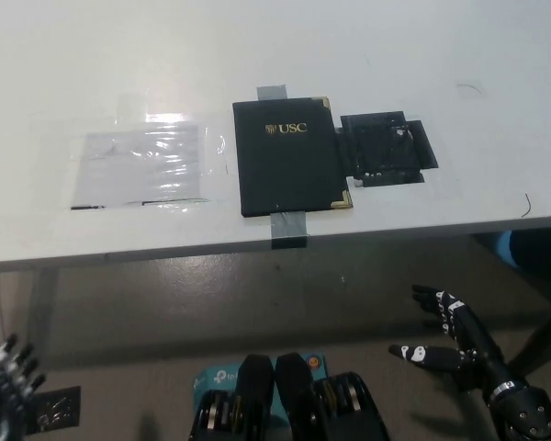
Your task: The robot uses its left hand to push the cover of the diary kept in the middle of the desk towards the right to close it
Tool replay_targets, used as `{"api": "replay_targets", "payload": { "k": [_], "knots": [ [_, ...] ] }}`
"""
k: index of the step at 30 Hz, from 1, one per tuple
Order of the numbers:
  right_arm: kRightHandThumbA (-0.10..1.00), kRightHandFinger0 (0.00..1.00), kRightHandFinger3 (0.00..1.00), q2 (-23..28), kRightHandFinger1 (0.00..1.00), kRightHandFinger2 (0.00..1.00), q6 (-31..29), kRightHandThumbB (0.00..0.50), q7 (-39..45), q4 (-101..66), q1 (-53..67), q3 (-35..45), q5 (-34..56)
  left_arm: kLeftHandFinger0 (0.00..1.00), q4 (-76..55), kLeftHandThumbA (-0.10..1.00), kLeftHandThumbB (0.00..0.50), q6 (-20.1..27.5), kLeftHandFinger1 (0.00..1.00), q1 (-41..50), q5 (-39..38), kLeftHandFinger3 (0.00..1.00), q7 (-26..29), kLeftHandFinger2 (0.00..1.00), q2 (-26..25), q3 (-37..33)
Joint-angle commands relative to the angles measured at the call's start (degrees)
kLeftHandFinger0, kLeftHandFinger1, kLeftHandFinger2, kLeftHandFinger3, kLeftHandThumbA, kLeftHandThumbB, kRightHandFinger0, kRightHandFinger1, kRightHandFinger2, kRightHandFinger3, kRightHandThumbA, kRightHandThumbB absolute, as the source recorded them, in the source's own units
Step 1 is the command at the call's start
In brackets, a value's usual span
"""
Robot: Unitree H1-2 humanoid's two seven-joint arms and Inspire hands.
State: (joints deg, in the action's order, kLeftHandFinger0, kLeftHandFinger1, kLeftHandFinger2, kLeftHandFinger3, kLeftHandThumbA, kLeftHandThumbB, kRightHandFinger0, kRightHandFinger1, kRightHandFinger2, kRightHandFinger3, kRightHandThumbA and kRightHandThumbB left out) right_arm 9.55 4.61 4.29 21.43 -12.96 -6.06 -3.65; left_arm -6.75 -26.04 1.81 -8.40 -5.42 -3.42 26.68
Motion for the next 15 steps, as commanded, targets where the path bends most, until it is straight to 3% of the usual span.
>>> {"api": "replay_targets", "payload": {
  "k": [1, 6, 15],
  "knots": [
    [1.0, 0.83, 0.86, 0.8, 0.91, 0.87, -0.8, 0.5, -1.0, -0.2, -3.1, 3.5, 1.8, 1.0, -1.5, 1.0, 0.289, 5.3, 1.0, 2.0, -31.0, 1.0, -4.8, 1.0, 3.6, 16.3],
    [1.0, 0.82, 0.87, 0.8, 0.9, 0.87, -2.1, 0.5, -0.9, 0.3, -3.5, 3.6, 1.3, 1.0, -0.2, 1.0, 0.336, 8.0, 1.0, 1.5, -26.0, 1.0, -6.3, 1.0, 2.5, 14.8],
    [1.0, 0.83, 0.87, -0.2, 0.9, 0.86, -1.3, 0.5, -0.8, -0.3, -3.4, 4.8, 1.6, 1.0, 0.0, 1.0, 0.321, 8.8, 1.0, 1.2, -24.7, 1.0, -6.4, 1.0, 1.3, 13.5]
  ]
}}
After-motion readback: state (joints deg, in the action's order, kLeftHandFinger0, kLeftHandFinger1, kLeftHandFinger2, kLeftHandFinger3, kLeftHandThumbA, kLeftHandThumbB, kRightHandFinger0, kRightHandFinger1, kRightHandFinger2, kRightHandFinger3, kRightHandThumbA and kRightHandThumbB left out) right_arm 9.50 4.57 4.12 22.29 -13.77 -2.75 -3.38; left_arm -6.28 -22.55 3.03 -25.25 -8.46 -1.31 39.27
